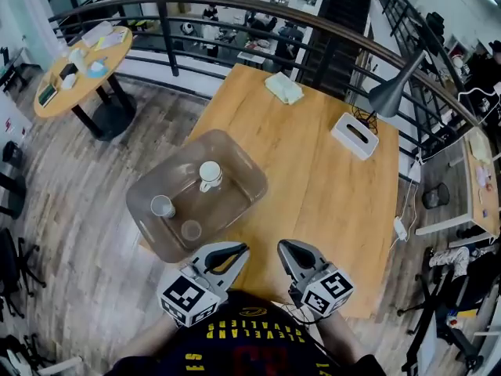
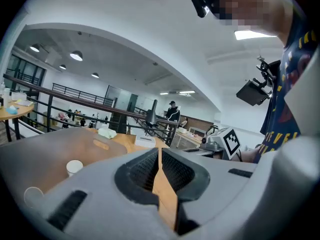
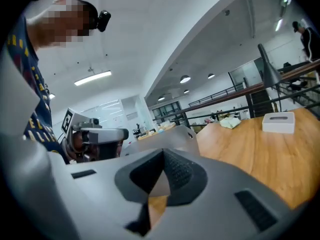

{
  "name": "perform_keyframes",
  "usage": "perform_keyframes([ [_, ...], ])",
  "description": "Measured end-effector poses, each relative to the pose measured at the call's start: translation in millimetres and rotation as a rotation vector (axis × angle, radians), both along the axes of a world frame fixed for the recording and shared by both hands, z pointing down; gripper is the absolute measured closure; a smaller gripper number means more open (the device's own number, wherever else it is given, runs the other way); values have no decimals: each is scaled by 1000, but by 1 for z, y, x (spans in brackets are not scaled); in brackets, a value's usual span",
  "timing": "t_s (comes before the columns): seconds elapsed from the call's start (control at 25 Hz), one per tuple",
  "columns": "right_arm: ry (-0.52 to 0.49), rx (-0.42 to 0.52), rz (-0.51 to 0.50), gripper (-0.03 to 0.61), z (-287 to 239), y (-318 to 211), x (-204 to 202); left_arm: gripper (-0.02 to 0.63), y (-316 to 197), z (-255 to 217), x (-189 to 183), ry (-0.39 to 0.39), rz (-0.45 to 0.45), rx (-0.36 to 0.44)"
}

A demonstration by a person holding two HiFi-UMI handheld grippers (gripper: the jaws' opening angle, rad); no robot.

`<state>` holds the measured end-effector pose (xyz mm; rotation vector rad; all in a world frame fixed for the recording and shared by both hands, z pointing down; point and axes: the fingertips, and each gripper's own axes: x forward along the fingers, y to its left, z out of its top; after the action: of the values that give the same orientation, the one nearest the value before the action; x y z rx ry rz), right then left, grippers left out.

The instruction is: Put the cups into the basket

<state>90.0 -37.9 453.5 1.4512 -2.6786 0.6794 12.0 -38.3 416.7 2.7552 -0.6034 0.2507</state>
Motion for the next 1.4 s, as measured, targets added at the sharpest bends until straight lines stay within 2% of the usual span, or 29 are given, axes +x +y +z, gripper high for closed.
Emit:
perform_keyframes([
  [0.16, -22, -15, 74, 566, 7, 14, 20, 598, 5, 7, 21, -11, 4, -6],
  [0.52, 14, -59, 89, 565, 32, 45, 32, 598, 17, 25, 36, 51, -18, -114],
  [0.8, 27, -89, 87, 565, 43, 35, 24, 598, 19, 25, 18, 47, -68, -95],
  [1.0, 30, -92, 47, 565, 45, 29, 11, 600, 18, 26, 3, 44, -115, -93],
  [1.4, 48, -87, 8, 565, 45, 28, 1, 598, 15, 29, -3, 47, -139, -107],
])
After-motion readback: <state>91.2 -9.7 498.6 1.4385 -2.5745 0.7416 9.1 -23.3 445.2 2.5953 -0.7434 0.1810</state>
